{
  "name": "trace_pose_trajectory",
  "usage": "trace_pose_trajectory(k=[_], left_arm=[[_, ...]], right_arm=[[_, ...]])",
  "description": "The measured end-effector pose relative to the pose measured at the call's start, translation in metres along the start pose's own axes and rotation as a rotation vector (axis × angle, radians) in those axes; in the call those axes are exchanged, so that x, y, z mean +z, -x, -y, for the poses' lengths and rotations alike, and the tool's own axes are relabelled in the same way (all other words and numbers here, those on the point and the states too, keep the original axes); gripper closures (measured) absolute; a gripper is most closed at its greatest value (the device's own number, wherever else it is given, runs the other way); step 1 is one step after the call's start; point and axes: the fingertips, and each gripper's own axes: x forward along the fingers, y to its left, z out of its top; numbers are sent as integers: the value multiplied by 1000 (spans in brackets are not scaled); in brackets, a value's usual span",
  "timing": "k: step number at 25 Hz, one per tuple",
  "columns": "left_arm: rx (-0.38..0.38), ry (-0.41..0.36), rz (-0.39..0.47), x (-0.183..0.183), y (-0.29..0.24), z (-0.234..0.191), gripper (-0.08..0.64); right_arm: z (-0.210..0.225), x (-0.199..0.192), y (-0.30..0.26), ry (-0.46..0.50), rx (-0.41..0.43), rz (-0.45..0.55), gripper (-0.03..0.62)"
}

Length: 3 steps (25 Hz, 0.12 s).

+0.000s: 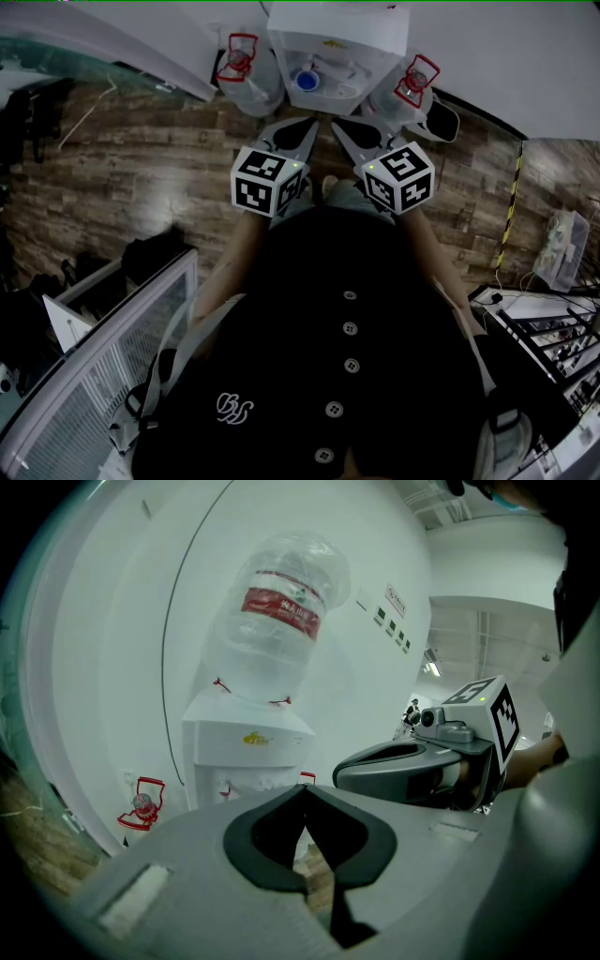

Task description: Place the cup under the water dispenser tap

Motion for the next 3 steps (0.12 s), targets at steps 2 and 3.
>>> trace_pose_trajectory(k=[2,3], left_arm=[[0,0,-1,-1,0,1,561],[0,-1,-1,-1,0,1,561]], right_arm=[[1,-1,1,-5,-4,3,592],[1,-2,2,-8,-6,4,592]])
